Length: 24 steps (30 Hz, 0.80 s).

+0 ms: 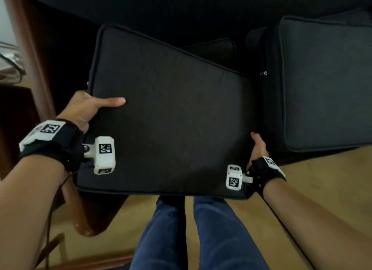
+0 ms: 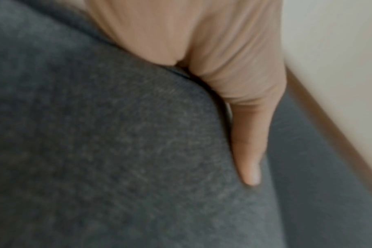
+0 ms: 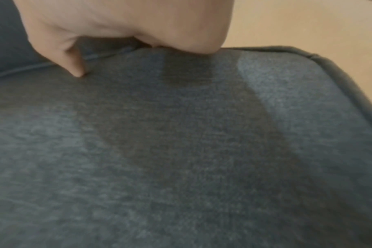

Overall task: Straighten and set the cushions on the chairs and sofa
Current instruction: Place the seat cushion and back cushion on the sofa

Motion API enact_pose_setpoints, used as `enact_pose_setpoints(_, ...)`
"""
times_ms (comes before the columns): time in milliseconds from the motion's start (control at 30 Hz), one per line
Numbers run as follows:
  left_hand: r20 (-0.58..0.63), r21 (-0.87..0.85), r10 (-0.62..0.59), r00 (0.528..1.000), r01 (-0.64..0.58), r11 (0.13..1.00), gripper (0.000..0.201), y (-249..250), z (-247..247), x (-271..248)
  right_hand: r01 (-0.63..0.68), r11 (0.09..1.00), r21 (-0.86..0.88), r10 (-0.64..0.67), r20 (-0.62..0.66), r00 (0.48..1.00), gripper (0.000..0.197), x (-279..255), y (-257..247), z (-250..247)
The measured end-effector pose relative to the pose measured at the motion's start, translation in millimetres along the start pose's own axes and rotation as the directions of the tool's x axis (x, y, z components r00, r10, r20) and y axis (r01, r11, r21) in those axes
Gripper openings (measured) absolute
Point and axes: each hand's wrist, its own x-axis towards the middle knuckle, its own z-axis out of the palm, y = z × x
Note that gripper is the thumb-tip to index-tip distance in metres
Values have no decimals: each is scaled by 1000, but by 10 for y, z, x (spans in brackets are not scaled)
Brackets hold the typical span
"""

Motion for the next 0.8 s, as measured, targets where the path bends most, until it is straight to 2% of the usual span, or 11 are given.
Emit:
enact_pose_setpoints(100, -50, 1, 95, 994, -95, 995, 66, 126, -13, -341, 20, 1000, 0, -20, 59, 998, 134, 135, 90, -18)
enact_pose_setpoints(167, -84, 15, 132, 988, -131, 991, 64, 259, -32, -552, -11, 1000, -17, 14, 153, 988, 134, -508, -1, -50)
enact_pose_setpoints(233, -118, 41, 164, 979, -160, 986, 52, 412, -89, -748, -41, 998, -53, 53, 237, 970, 126, -1355, -139, -69)
enact_pose_setpoints(300, -157, 54, 198, 968, -191, 980, 61, 544, -218, -956, -40, 999, -20, 44, 304, 952, 123, -1981, -204, -99)
enact_pose_setpoints(367, -200, 57, 221, 954, -214, 975, 75, 652, -384, -1152, -60, 998, 16, 50, 355, 934, 129, -2258, -246, -72)
enact_pose_setpoints(433, -223, 43, 259, 940, -256, 966, 78, 750, -522, -1350, -19, 994, 105, -23, 383, 924, 128, -2302, -326, -8)
enact_pose_setpoints(533, -276, 30, 334, 901, -339, 940, 96, 868, -709, -1589, 36, 952, 304, -154, 372, 916, 97, -2768, -578, 21)
enact_pose_setpoints(567, -278, -5, 356, 892, -371, 928, 93, 894, -749, -1649, 43, 926, 375, -194, 375, 907, 84, -2899, -666, 18)
enact_pose_setpoints(633, -277, -96, 392, 877, -432, 897, 73, 929, -783, -1741, 52, 884, 464, -250, 377, 892, 70, -3070, -847, -22)
enact_pose_setpoints(700, -284, -187, 428, 858, -487, 853, 49, 922, -774, -1845, 43, 852, 522, -284, 392, 875, 75, -3114, -1040, -85)
enact_pose_setpoints(800, -235, -252, 509, 828, -557, 791, 51, 842, -767, -1927, -77, 827, 557, -220, 446, 867, 104, -3189, -1300, -201)
